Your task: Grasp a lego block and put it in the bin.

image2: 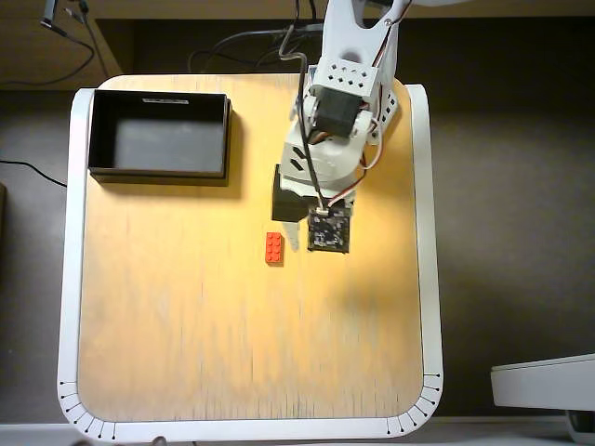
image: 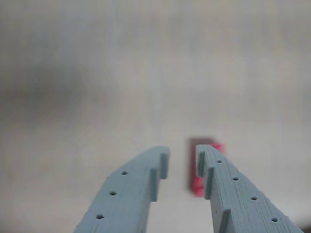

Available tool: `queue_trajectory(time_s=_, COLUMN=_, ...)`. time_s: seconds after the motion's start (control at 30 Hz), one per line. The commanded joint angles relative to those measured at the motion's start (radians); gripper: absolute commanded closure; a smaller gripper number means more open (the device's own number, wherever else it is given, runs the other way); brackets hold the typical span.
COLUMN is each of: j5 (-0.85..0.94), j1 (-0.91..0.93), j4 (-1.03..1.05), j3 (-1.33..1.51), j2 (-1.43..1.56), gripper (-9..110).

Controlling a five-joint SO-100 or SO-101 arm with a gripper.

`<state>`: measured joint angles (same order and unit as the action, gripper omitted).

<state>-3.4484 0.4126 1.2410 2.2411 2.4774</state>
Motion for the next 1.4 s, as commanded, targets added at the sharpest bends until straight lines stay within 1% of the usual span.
queue_trajectory(time_s=0.0, j5=-0.124, j1=0.112, j4=-0.018, j3=-0.144, j2=-0.035, gripper=90)
queue_trajectory(time_s=0.13, j5=-0.244, j1=0.193, j4=-0.018, j3=-0.158, j2=-0.109, gripper=87)
queue_trajectory(time_s=0.33, j5=-0.316, j1=0.25, j4=-0.014, j3=-0.176, j2=-0.219, gripper=81)
queue_trajectory(time_s=0.37, j5=-0.316, j1=0.252, j4=-0.014, j3=-0.181, j2=-0.238, gripper=81)
queue_trajectory(time_s=0.43, j5=-0.313, j1=0.252, j4=-0.014, j3=-0.193, j2=-0.27, gripper=74)
queue_trajectory(time_s=0.5, j5=-0.304, j1=0.25, j4=-0.014, j3=-0.201, j2=-0.298, gripper=73)
queue_trajectory(time_s=0.7, j5=-0.244, j1=0.23, j4=-0.018, j3=-0.213, j2=-0.373, gripper=72)
queue_trajectory(time_s=0.97, j5=-0.167, j1=0.225, j4=-0.12, j3=-0.213, j2=-0.486, gripper=72)
queue_trajectory(time_s=1.13, j5=-0.163, j1=0.23, j4=-0.202, j3=-0.213, j2=-0.554, gripper=72)
queue_trajectory(time_s=1.37, j5=-0.155, j1=0.225, j4=-0.21, j3=-0.212, j2=-0.618, gripper=72)
